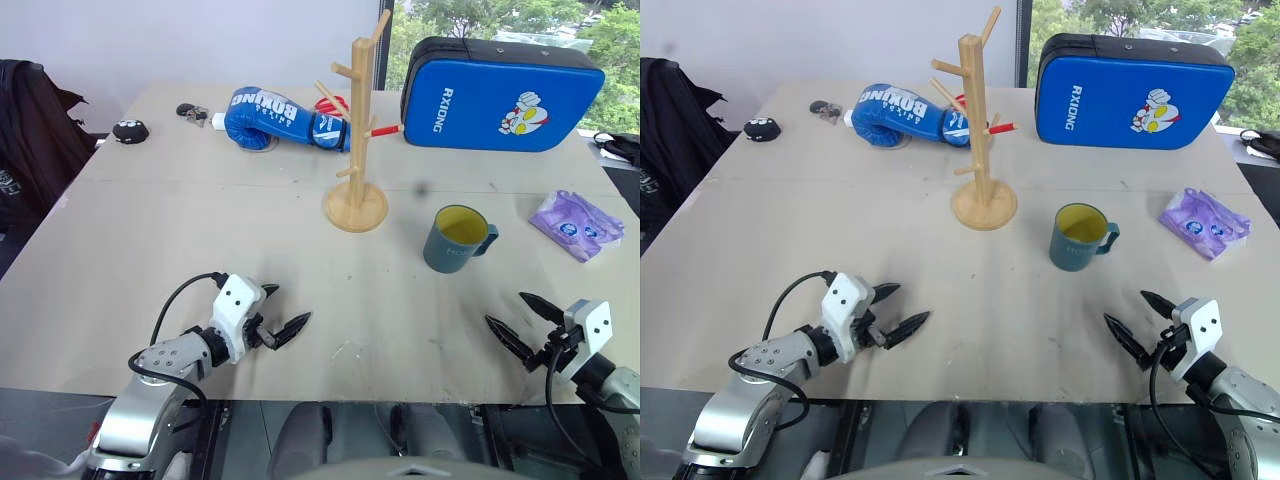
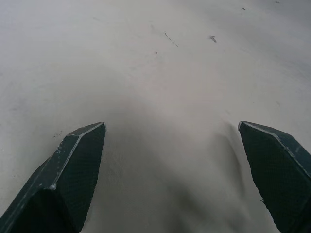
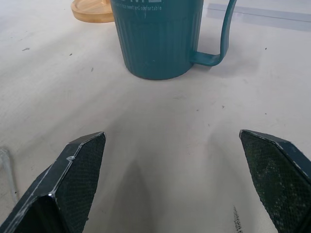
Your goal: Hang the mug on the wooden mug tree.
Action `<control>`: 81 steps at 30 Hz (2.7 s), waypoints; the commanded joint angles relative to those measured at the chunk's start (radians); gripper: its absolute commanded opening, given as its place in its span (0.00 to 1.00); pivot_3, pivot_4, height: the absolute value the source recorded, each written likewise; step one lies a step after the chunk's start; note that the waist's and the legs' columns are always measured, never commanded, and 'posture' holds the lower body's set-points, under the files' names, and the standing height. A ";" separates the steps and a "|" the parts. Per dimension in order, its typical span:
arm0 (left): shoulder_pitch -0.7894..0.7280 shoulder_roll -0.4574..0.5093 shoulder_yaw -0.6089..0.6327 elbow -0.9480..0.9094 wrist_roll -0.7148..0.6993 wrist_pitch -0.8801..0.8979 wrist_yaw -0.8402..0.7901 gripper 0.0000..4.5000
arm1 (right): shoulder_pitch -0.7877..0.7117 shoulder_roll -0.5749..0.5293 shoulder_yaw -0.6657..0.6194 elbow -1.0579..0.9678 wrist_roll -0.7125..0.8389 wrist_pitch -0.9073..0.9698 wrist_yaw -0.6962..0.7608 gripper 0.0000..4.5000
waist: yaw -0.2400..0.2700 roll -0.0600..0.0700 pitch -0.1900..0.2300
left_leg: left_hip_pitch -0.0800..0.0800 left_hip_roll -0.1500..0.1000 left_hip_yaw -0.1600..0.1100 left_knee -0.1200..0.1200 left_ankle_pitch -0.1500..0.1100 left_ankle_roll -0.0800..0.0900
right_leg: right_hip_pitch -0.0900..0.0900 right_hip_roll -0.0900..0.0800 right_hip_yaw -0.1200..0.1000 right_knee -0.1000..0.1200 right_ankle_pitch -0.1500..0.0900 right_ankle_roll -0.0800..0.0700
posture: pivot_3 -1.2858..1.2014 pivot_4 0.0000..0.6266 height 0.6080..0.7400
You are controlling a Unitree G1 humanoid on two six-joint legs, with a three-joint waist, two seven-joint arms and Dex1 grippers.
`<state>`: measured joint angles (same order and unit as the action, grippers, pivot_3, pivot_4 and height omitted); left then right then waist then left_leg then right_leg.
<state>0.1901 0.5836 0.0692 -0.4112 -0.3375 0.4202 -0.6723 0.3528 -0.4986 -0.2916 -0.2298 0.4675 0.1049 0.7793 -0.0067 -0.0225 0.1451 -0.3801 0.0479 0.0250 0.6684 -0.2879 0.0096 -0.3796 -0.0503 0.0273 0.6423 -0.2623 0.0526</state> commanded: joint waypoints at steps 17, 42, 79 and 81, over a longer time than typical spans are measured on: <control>-0.050 0.001 -0.001 0.004 -0.005 -0.013 -0.023 1.00 | -0.002 -0.003 -0.021 -0.032 0.002 -0.018 -0.026 0.99 | 0.001 0.000 0.000 | 0.000 0.000 0.000 0.000 0.000 0.000 | 0.000 0.000 0.000 0.000 0.000 0.000 | 0.52 0.24 0.98; -0.519 0.080 -0.097 -0.238 -0.357 0.386 -0.150 1.00 | -0.390 0.106 0.069 0.055 -0.188 0.178 -0.465 0.99 | -0.002 0.001 0.002 | -0.005 -0.001 -0.002 0.000 0.000 0.000 | -0.003 0.000 -0.002 -0.001 0.002 0.003 | 0.52 0.24 0.98; -0.686 0.100 -0.054 -0.106 -0.362 0.368 -0.115 1.00 | -1.002 -0.236 0.291 0.146 -0.067 0.474 0.118 0.01 | -0.006 0.006 0.007 | -0.003 -0.001 -0.003 0.000 0.000 0.000 | -0.001 0.002 -0.003 -0.001 0.002 0.003 | 0.52 0.24 0.98; -0.701 0.098 -0.031 -0.116 -0.376 0.375 -0.102 1.00 | -1.131 -0.241 0.329 0.223 -0.055 0.536 0.183 0.01 | -0.005 0.005 0.008 | -0.005 -0.001 -0.003 0.000 0.000 0.000 | -0.002 0.002 -0.004 -0.001 0.002 0.003 | 0.52 0.24 0.98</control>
<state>-0.4879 0.6792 -0.0029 -0.4993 -0.6857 0.7946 -0.7872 -0.7014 -0.7288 0.0240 -0.0497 0.3878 0.5894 0.8963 -0.0116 -0.0171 0.1530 -0.3854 0.0472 0.0213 0.6686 -0.2877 0.0095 -0.3820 -0.0491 0.0234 0.6407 -0.2605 0.0561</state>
